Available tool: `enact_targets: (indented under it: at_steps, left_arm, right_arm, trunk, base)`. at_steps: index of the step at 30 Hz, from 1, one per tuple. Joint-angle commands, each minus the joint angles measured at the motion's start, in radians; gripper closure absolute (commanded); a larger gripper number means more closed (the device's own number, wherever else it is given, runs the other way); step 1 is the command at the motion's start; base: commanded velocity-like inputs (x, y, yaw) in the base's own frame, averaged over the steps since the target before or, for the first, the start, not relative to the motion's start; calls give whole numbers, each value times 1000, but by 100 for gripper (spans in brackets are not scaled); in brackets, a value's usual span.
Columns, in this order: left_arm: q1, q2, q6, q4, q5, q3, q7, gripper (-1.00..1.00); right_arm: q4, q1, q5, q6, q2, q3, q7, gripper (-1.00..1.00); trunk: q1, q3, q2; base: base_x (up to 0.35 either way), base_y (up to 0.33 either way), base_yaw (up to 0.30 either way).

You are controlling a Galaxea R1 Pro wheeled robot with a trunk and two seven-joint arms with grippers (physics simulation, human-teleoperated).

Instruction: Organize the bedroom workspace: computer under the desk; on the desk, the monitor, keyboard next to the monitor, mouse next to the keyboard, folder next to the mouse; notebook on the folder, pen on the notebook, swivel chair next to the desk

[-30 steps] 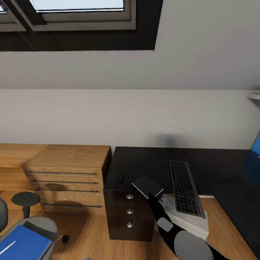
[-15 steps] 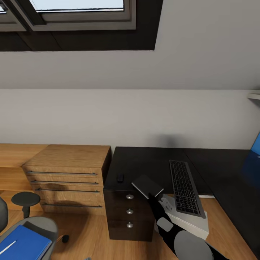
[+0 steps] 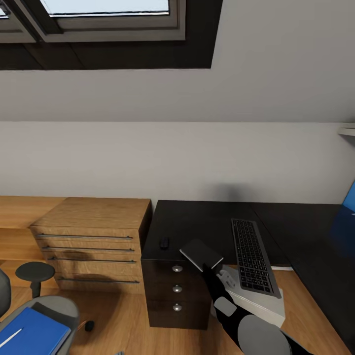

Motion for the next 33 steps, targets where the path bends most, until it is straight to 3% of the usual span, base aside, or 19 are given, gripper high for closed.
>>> enact_targets:
  at_steps: [1, 33]
  left_arm:
    - [-1, 0, -3, 0, 8, -2, 1, -100]
    - [-1, 0, -3, 0, 8, -2, 1, -100]
  right_arm:
    - [0, -1, -11, -1, 0, 1, 6, 100]
    - [-1, -1, -10, -1, 0, 4, 29, 100]
  trunk:
    - [0, -1, -1]
    - [0, -1, -1]
  base:
    - [0, 0, 0]
    - [0, 0, 0]
